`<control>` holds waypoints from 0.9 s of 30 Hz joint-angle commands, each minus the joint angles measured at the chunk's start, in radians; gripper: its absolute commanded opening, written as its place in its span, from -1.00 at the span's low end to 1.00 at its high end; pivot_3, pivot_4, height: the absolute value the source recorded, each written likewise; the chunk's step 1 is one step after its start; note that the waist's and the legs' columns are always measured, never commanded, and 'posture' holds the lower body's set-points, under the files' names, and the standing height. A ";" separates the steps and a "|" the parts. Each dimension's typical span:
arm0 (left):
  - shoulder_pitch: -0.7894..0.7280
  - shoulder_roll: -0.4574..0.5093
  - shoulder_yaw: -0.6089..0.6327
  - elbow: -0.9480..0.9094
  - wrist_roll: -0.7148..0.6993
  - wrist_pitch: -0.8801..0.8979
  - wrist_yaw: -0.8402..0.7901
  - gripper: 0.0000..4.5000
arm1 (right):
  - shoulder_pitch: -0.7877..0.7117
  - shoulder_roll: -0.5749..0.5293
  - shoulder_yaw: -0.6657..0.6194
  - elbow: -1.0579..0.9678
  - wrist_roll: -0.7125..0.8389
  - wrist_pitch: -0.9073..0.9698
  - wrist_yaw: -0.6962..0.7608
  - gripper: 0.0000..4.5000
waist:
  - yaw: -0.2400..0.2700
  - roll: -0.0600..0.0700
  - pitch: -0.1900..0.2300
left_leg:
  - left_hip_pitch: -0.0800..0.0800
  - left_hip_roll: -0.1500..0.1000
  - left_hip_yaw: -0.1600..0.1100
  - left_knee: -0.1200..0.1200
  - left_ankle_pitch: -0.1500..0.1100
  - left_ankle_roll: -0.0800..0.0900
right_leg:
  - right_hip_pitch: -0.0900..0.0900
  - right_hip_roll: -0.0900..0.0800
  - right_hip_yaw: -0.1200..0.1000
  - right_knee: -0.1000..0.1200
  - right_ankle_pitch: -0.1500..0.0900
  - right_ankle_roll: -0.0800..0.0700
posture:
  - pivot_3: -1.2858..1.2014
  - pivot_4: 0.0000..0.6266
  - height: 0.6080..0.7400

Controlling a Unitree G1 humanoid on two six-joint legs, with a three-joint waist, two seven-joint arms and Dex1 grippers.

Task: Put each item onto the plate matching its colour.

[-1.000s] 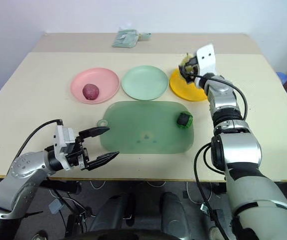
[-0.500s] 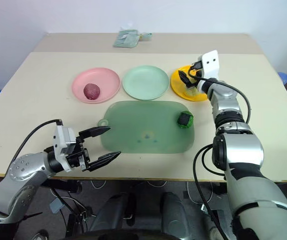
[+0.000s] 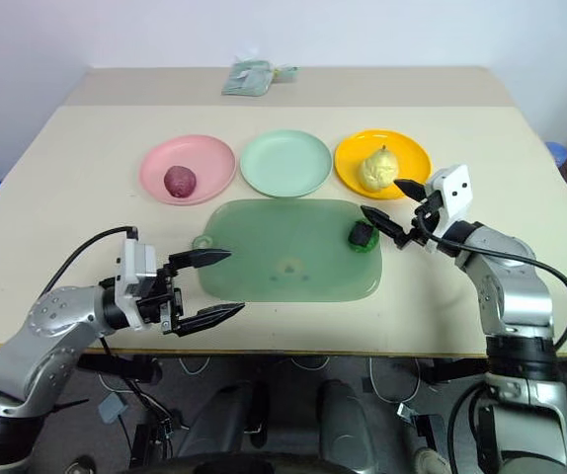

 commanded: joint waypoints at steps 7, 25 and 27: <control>-0.010 -0.006 0.000 -0.014 -0.013 -0.003 -0.011 1.00 | 0.000 0.033 0.085 0.110 -0.026 0.010 0.013 0.99 | 0.000 0.000 0.000 | 0.000 0.000 0.000 0.000 0.000 0.000 | 0.000 0.000 0.000 0.000 0.000 0.000 | 0.03 -0.52 1.00; 0.058 -0.007 0.025 -0.068 -0.013 -0.001 0.047 1.00 | -0.344 0.233 0.177 0.309 -0.072 -0.173 0.030 -0.28 | -0.004 0.000 0.000 | 0.000 0.000 0.000 0.000 0.000 0.000 | -0.001 0.001 0.000 0.001 0.000 0.000 | 0.03 -0.52 1.00; 0.061 -0.010 0.022 -0.080 -0.015 0.004 0.059 1.00 | -0.432 0.281 0.214 0.432 -0.121 -0.236 0.027 -0.28 | -0.005 0.000 0.000 | 0.000 0.000 0.000 0.000 0.000 0.000 | -0.001 0.001 0.000 0.000 0.000 0.000 | 0.03 -0.52 1.00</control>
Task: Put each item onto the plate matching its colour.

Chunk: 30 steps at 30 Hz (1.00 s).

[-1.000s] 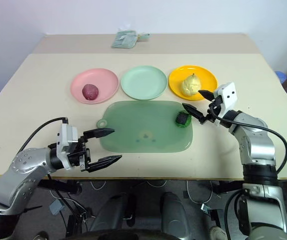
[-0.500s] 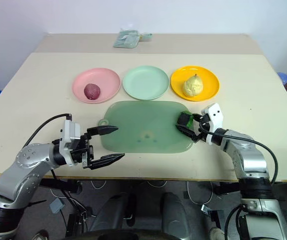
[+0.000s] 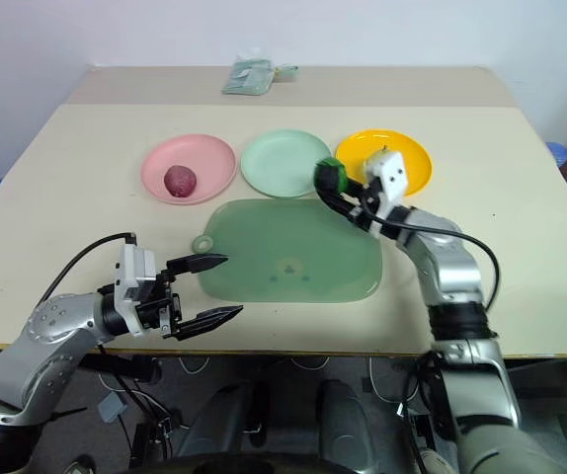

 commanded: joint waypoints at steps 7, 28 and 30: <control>0.008 -0.011 0.010 -0.072 -0.016 0.009 0.051 1.00 | -0.462 0.171 0.021 0.722 -0.168 -0.302 -0.172 -0.13 | -0.002 0.000 0.000 | 0.000 0.000 0.000 -0.002 0.001 -0.002 | -0.002 0.001 0.000 0.001 0.001 -0.001 | 0.03 -0.52 1.00; 0.018 -0.115 0.015 -0.007 0.149 -0.096 0.286 1.00 | 0.054 -0.024 -0.044 -0.154 -0.023 -0.074 -0.047 0.98 | 0.019 0.001 0.000 | 0.000 0.000 -0.001 -0.002 0.001 -0.002 | -0.001 0.001 -0.001 0.002 0.002 0.002 | 0.03 -0.52 1.00; -0.017 -0.166 0.036 0.080 0.192 -0.158 0.340 1.00 | 0.225 -0.086 -0.075 -0.352 0.001 0.014 -0.064 0.98 | 0.025 0.001 0.000 | 0.000 0.000 -0.001 -0.002 0.001 -0.002 | -0.002 0.000 0.000 0.002 0.001 0.001 | 0.03 -0.52 1.00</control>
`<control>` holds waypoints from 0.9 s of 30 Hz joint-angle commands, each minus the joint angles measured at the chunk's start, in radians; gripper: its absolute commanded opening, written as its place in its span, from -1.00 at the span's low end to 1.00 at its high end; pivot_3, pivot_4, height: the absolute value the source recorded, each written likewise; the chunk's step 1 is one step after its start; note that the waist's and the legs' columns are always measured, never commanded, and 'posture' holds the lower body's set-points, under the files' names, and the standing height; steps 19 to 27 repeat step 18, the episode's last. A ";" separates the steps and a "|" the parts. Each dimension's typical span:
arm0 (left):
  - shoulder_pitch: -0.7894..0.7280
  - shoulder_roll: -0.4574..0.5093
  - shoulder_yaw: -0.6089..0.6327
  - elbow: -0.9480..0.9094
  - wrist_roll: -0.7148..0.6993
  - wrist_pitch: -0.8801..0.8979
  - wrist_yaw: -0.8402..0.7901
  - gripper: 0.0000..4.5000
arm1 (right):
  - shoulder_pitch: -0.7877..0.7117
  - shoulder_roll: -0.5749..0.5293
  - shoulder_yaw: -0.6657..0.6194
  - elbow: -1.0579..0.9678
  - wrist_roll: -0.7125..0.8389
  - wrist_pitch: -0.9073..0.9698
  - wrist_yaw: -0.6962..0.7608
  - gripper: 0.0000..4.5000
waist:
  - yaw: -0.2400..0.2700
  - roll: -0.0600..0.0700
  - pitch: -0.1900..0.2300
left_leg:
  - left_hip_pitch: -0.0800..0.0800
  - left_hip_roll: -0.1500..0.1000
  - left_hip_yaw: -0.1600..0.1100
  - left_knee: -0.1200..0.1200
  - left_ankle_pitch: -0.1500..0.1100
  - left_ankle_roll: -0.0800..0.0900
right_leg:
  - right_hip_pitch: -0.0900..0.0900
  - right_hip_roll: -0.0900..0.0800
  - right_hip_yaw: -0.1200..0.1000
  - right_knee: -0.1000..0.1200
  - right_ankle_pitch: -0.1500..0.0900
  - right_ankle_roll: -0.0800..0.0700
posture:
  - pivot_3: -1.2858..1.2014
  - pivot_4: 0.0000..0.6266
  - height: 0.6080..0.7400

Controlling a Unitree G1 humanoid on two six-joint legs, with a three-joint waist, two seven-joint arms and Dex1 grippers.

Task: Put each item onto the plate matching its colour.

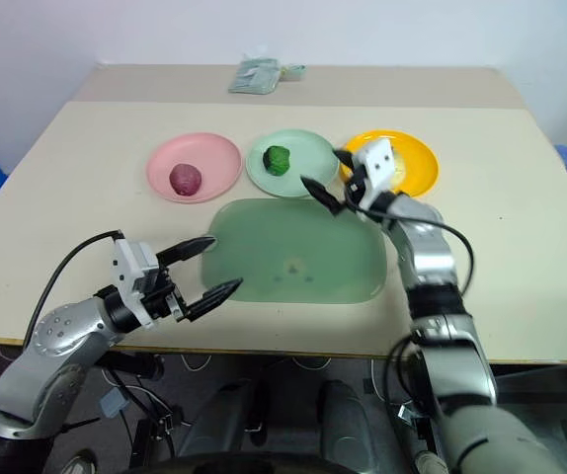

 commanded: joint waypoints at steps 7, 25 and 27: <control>-0.130 -0.036 0.129 0.163 -0.028 -0.038 0.043 1.00 | 0.528 -0.149 -0.184 -0.601 0.093 0.228 -0.092 0.98 | 0.009 -0.002 -0.001 | 0.000 0.001 0.000 0.002 0.000 0.000 | 0.000 0.001 0.000 0.001 -0.001 -0.002 | 0.03 -0.52 1.00; -0.138 0.007 0.138 0.029 -0.105 0.151 0.091 1.00 | 0.647 -0.177 -0.288 -0.665 0.112 0.206 -0.138 0.98 | 0.008 -0.003 -0.001 | 0.001 0.002 0.001 0.004 0.000 0.000 | 0.003 0.001 0.000 -0.002 -0.001 -0.002 | 0.03 -0.52 1.00; -0.138 0.007 0.138 0.029 -0.105 0.151 0.091 1.00 | 0.647 -0.177 -0.288 -0.665 0.112 0.206 -0.138 0.98 | 0.008 -0.003 -0.001 | 0.001 0.002 0.001 0.004 0.000 0.000 | 0.003 0.001 0.000 -0.002 -0.001 -0.002 | 0.03 -0.52 1.00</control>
